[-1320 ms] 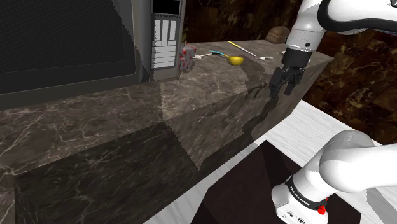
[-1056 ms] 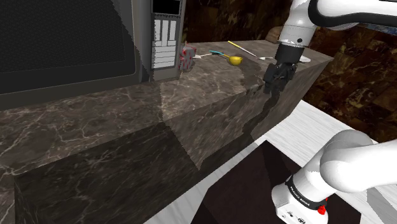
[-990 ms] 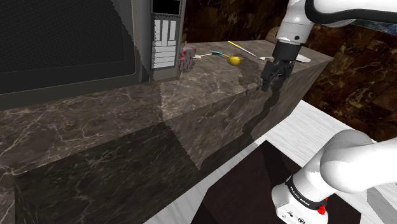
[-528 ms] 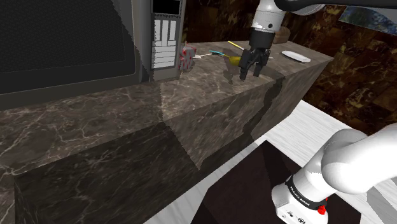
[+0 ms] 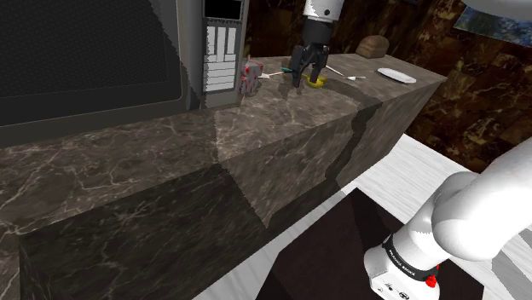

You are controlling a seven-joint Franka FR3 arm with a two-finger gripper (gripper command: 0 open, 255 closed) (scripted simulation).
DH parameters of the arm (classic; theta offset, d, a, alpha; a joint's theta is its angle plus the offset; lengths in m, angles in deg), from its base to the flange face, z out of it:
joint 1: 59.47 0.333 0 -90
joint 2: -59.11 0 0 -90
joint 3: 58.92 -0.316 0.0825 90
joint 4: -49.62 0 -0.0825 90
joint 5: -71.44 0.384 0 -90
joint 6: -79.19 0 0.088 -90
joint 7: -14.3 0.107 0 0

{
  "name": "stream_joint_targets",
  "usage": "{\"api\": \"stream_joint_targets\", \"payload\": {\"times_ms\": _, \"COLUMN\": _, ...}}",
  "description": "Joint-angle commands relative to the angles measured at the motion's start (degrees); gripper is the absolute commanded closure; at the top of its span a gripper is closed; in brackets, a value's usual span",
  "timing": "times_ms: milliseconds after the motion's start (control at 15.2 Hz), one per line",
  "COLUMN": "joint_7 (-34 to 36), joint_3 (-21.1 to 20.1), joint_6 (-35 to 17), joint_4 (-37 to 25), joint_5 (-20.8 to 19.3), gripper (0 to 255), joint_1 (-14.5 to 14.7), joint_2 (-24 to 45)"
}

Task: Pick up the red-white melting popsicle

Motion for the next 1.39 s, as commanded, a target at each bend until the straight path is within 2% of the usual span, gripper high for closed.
{"api": "stream_joint_targets", "payload": {"times_ms": 0, "joint_7": -0.3, "joint_3": -0.7, "joint_6": 0.9, "joint_4": -5.9, "joint_5": -0.2, "gripper": 0, "joint_1": 0.7, "joint_2": 4.5}}
{"api": "stream_joint_targets", "payload": {"times_ms": 396, "joint_7": -1.6, "joint_3": -2.5, "joint_6": 5.3, "joint_4": -25.1, "joint_5": -1.5, "gripper": 0, "joint_1": 2.6, "joint_2": 18.0}}
{"api": "stream_joint_targets", "payload": {"times_ms": 660, "joint_7": -2.4, "joint_3": -3.7, "joint_6": 11.1, "joint_4": -43.1, "joint_5": -3.0, "gripper": 0, "joint_1": 4.4, "joint_2": 29.4}}
{"api": "stream_joint_targets", "payload": {"times_ms": 726, "joint_7": -2.4, "joint_3": -3.7, "joint_6": 11.1, "joint_4": -43.2, "joint_5": -2.9, "gripper": 0, "joint_1": 4.4, "joint_2": 29.4}}
{"api": "stream_joint_targets", "payload": {"times_ms": 1188, "joint_7": -2.5, "joint_3": -3.6, "joint_6": 3.5, "joint_4": -32.5, "joint_5": -2.7, "gripper": 0, "joint_1": 4.2, "joint_2": 26.3}}
{"api": "stream_joint_targets", "payload": {"times_ms": 1320, "joint_7": -2.5, "joint_3": -3.6, "joint_6": 3.5, "joint_4": -32.5, "joint_5": -2.7, "gripper": 0, "joint_1": 4.2, "joint_2": 26.3}}
